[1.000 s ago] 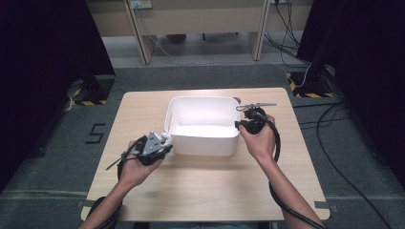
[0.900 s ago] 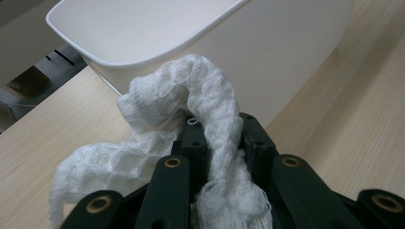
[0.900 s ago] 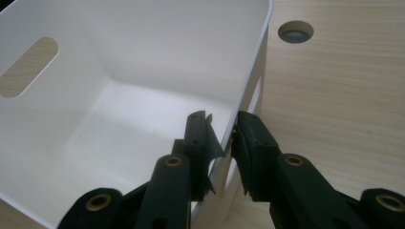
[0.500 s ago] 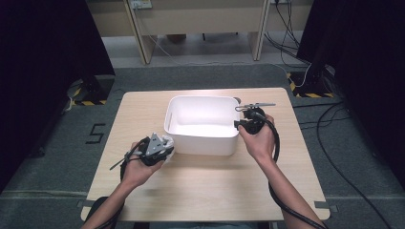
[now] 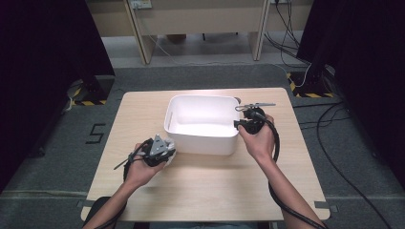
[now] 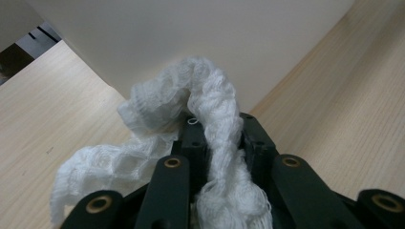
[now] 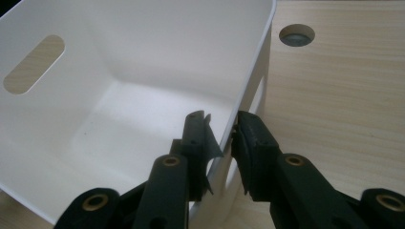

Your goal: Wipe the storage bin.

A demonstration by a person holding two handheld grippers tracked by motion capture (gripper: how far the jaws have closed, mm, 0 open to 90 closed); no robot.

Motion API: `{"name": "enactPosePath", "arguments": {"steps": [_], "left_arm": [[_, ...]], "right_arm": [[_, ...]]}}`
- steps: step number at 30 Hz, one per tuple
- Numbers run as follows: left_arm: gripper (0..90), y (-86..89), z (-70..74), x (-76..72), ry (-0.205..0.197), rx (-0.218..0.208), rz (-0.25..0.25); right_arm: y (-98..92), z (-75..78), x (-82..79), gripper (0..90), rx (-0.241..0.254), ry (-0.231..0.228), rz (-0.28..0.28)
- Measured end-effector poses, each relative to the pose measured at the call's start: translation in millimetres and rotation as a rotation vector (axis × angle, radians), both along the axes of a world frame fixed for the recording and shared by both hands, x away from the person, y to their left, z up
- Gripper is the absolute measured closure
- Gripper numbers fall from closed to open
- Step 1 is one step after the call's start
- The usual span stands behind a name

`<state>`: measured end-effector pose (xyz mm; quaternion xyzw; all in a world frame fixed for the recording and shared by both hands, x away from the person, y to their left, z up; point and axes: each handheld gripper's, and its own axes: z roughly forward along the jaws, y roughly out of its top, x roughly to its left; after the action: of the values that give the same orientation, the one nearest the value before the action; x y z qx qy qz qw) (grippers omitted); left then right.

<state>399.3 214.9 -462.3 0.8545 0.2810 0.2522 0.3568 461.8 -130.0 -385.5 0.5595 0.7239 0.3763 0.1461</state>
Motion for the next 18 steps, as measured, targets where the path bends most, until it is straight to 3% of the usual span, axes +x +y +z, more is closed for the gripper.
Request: {"name": "enactPosePath", "arguments": {"steps": [18], "left_arm": [[75.2,-3.4,-13.4,4.4,0.026,0.010,0.004]], "right_arm": [[-0.1,-0.2,-0.1,74.3,-0.002,-0.004,0.002]]}}
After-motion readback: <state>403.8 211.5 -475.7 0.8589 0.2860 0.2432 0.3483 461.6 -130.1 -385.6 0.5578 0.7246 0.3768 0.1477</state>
